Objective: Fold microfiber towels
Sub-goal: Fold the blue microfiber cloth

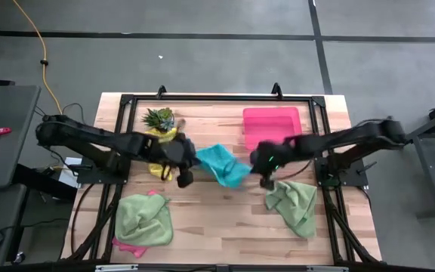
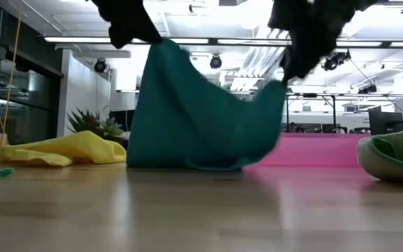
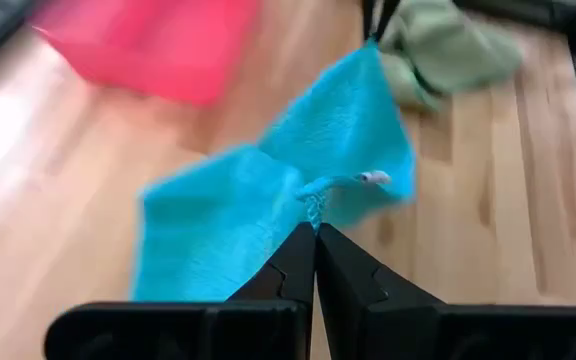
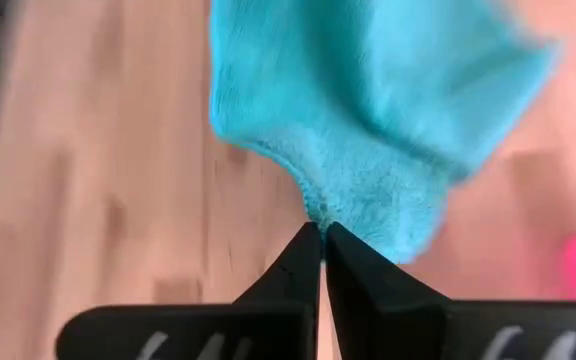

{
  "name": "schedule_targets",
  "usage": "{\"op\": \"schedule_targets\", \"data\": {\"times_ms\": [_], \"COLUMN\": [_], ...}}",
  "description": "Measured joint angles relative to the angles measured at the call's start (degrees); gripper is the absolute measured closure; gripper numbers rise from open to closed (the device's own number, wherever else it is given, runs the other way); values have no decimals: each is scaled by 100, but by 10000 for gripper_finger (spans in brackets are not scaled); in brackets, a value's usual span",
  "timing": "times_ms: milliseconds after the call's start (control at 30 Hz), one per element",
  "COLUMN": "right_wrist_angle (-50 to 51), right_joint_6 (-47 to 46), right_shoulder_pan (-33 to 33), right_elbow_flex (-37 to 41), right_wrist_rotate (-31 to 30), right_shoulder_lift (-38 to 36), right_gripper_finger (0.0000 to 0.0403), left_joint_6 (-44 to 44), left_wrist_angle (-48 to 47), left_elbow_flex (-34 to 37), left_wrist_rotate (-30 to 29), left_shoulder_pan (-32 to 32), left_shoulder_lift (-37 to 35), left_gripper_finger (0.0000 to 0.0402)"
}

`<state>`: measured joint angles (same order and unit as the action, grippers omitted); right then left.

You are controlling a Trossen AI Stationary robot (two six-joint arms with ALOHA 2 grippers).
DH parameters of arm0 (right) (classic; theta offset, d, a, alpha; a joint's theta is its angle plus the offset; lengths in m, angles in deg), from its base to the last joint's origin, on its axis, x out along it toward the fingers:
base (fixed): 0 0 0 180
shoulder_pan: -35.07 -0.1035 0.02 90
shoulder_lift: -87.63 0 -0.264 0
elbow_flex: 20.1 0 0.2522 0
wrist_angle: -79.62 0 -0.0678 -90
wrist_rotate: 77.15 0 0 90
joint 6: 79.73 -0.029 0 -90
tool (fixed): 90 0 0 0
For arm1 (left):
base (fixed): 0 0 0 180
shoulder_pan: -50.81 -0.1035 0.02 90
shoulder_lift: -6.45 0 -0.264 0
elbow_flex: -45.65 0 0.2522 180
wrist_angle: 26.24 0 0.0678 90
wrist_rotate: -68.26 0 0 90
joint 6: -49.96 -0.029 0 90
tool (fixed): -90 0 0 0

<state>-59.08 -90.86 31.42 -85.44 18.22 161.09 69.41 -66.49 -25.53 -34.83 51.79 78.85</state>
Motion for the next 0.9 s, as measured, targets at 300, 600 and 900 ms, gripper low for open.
{"op": "schedule_targets", "data": {"times_ms": [300, 600, 900], "right_wrist_angle": [-106, 16, 1086], "right_joint_6": [-556, -500, 414], "right_shoulder_pan": [750, 1253, 1504], "right_elbow_flex": [-1, -91, -1156], "right_wrist_rotate": [-211, -207, -195], "right_shoulder_lift": [-1672, -1962, -1365], "right_gripper_finger": [402, 403, 403], "left_joint_6": [-90, -903, -2670], "left_wrist_angle": [-66, -456, -515], "left_elbow_flex": [-1, -250, -307], "left_wrist_rotate": [2, 43, -438], "left_shoulder_pan": [-753, -1290, -1599], "left_shoulder_lift": [-977, -1421, -1457], "left_gripper_finger": [401, 401, 401]}}
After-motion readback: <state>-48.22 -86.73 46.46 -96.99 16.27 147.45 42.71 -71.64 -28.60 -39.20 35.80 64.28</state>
